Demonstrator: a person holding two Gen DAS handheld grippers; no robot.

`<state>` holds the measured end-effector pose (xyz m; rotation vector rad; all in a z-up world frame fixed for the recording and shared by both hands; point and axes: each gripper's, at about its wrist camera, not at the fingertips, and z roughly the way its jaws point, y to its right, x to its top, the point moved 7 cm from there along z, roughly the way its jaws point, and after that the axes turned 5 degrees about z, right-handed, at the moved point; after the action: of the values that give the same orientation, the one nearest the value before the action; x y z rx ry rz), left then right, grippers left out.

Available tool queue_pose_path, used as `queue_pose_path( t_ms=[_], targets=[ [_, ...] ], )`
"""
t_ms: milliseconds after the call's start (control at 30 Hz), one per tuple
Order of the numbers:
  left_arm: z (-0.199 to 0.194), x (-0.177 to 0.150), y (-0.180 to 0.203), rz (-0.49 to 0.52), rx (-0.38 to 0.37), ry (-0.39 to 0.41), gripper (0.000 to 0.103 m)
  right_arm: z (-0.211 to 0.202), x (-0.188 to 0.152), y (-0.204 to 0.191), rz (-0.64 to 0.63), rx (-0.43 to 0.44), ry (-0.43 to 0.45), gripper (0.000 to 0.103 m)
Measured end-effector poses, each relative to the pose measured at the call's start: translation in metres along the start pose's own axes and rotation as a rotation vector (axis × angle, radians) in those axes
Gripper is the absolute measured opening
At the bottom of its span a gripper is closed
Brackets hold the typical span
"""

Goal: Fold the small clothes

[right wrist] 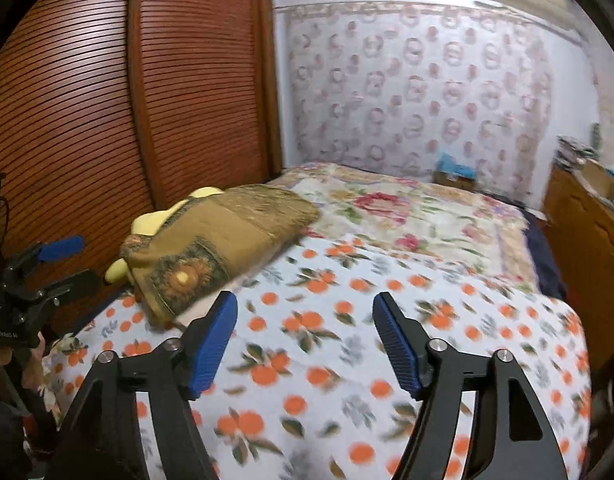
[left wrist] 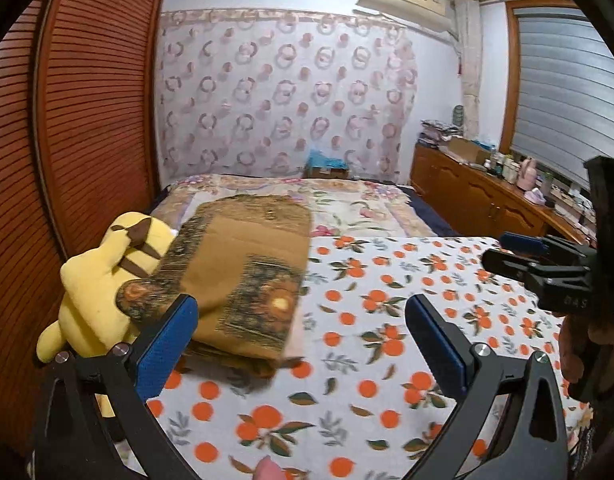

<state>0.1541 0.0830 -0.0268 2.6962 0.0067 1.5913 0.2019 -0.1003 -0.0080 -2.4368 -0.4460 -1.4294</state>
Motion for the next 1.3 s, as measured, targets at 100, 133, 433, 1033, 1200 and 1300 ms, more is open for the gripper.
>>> queue_pose_path(
  t_ms=[100,133,433,1033,1200,1300],
  targets=[
    [-0.004,0.005,0.017,0.023,-0.009,0.008,0.103,-0.031,-0.005,0.008,0.041,-0.062,0.04,0.078],
    [-0.006,0.007,0.022,0.026,-0.012,0.015,0.103,-0.041,-0.005,0.011,0.05,-0.08,0.056,0.078],
    [-0.017,0.022,0.053,0.038,-0.072,0.05,0.103,-0.11,-0.016,0.017,0.103,-0.19,0.148,0.079],
    [-0.024,0.029,0.061,0.049,-0.06,0.061,0.103,-0.1,-0.019,0.008,0.131,-0.235,0.162,0.079],
    [-0.025,0.028,0.06,0.05,-0.06,0.062,0.103,-0.104,-0.022,0.008,0.131,-0.234,0.163,0.079],
    [-0.025,0.028,0.06,0.051,-0.06,0.061,0.103,-0.105,-0.021,0.01,0.132,-0.23,0.164,0.079]
  ],
)
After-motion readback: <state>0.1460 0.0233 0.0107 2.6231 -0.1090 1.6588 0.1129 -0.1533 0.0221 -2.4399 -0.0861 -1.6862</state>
